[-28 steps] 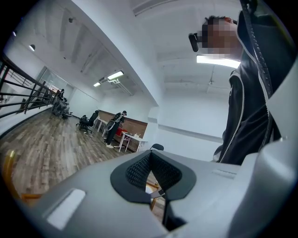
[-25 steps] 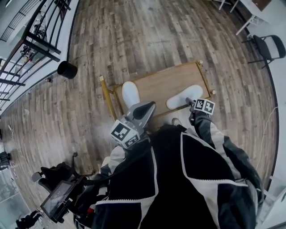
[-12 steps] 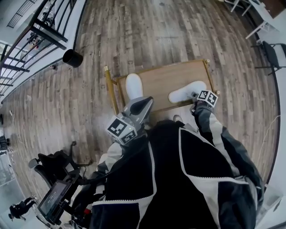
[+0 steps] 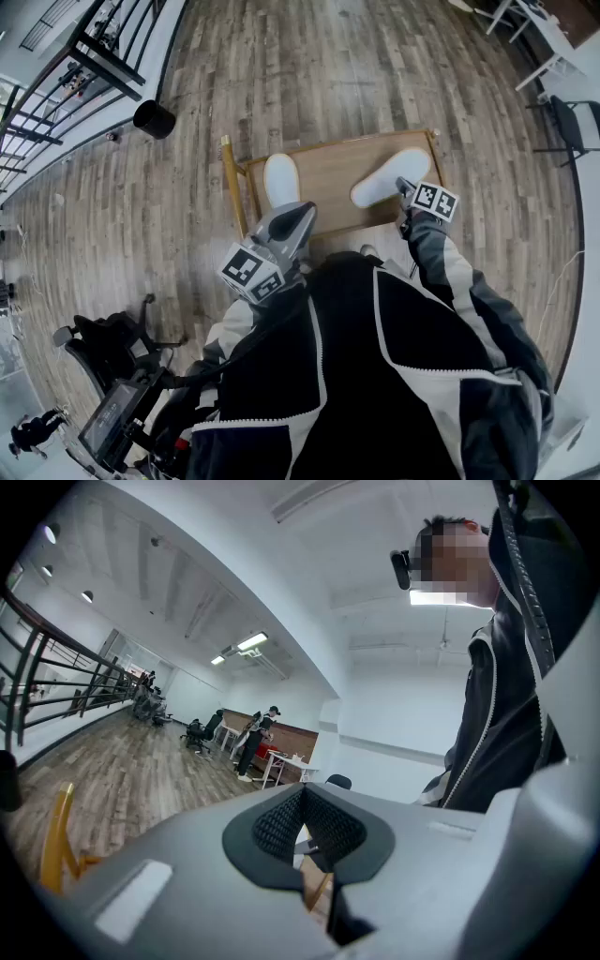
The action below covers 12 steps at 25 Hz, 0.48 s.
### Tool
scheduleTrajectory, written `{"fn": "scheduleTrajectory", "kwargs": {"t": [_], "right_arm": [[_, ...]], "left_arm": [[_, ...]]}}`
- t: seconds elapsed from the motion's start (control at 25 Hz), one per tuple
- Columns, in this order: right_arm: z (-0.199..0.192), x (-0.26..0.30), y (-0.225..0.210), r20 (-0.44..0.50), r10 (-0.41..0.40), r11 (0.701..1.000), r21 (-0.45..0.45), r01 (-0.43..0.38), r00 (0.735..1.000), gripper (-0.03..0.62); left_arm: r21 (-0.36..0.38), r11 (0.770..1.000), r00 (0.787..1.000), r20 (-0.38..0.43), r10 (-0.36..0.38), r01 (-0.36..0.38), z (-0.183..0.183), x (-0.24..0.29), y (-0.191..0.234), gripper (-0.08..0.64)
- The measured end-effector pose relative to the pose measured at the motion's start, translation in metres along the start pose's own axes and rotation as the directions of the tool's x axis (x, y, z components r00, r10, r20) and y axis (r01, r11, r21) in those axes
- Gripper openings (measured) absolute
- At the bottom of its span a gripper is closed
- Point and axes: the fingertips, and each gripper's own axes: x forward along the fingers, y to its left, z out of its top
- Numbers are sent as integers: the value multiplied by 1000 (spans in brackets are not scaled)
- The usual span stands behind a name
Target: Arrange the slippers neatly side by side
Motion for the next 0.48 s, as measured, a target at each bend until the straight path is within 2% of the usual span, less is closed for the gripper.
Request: {"fn": "scheduleTrajectory", "kwargs": {"t": [0.08, 0.16, 0.32, 0.48], "right_arm": [[14, -8, 38, 20, 73, 987, -147, -69, 997, 20], [24, -19, 79, 28, 152, 947, -291, -137, 988, 20], [27, -48, 154, 16, 293, 821, -516, -243, 956, 20], [9, -78, 208, -23, 388, 696, -648, -309, 921, 20]], "left_arm": [[3, 1000, 1000, -2, 10, -10, 0, -2, 1, 18], [0, 1000, 1000, 3, 14, -14, -2, -5, 2, 18], [-12, 999, 999, 11, 44, -44, 1, -11, 7, 20], [-12, 996, 996, 27, 88, -87, -5, -20, 17, 18]]}}
